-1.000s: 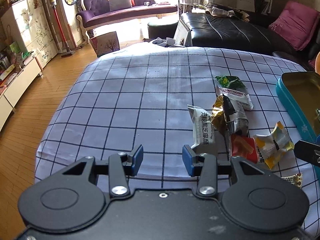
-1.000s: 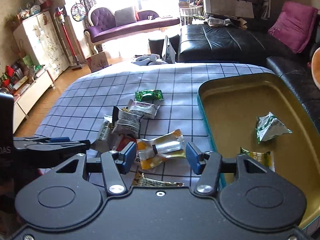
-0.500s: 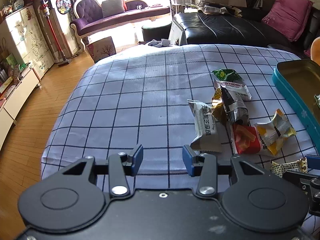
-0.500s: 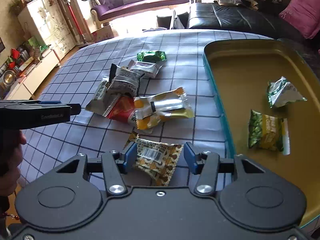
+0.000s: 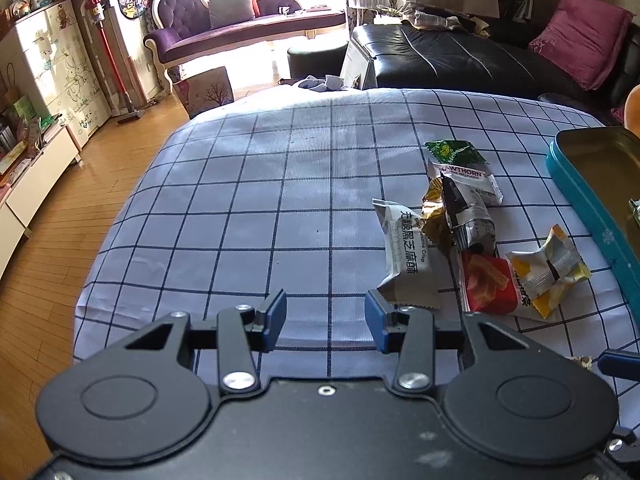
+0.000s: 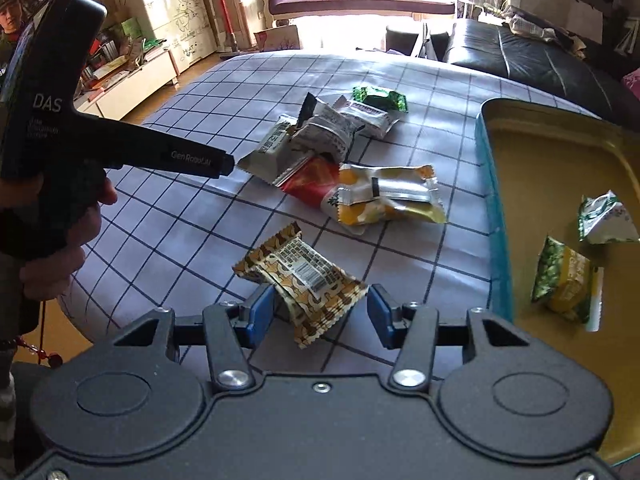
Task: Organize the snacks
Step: 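Lower right gripper onto the patterned biscuit pack and close on it, then grasp white text-printed packet with left gripper while right gripper lifts biscuit pack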
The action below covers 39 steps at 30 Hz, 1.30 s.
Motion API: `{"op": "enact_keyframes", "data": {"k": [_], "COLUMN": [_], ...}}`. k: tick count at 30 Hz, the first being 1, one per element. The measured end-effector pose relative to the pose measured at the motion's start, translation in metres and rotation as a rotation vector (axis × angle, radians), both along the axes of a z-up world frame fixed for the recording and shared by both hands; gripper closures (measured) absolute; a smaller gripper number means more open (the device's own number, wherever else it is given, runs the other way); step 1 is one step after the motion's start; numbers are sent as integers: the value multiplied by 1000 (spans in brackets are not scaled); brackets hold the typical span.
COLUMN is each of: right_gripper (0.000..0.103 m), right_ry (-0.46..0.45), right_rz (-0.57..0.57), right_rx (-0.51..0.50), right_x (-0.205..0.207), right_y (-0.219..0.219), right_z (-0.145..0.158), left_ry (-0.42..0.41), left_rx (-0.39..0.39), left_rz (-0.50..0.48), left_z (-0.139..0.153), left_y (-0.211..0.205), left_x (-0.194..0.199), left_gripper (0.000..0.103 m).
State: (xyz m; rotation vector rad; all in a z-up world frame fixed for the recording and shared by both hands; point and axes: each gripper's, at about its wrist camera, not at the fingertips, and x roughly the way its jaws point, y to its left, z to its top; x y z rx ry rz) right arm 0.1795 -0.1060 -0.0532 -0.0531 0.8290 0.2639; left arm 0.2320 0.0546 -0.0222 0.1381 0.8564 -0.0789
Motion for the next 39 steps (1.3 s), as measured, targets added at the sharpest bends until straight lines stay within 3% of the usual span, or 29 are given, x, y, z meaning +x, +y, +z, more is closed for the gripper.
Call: {"op": "enact_keyframes", "data": {"k": [6,13,23,26,28,35,39], "right_gripper": [46,46,45,49,57,58,58], "right_ry": [-127,-94,-1,-3,-17,-35,-88], "right_rz": [60,78,-9,-25,-20,-48,-139], "right_rx": [-124,-214,-28,-36,-23,115,193], "right_x": [-8,6,21,22,22,25,27], "right_y": [17,27,6,10,13,5,-6], "right_z": [3,-17,-15,-13,-10,8,29], "left_ry": [11,34,41,41,39,20,2], "left_rx": [-43,-54,-79,-78,-80,-93,-99], "left_rz": [-2,-13,4,9,12,11,16], "left_z": [0,-4,-6,-7,-6,-2,4], "left_y": [4,6,19,23,25,29,24], "left_x": [1,4,8,8,8,8,10], "left_gripper": [58,58,58,58,58,58,58]}}
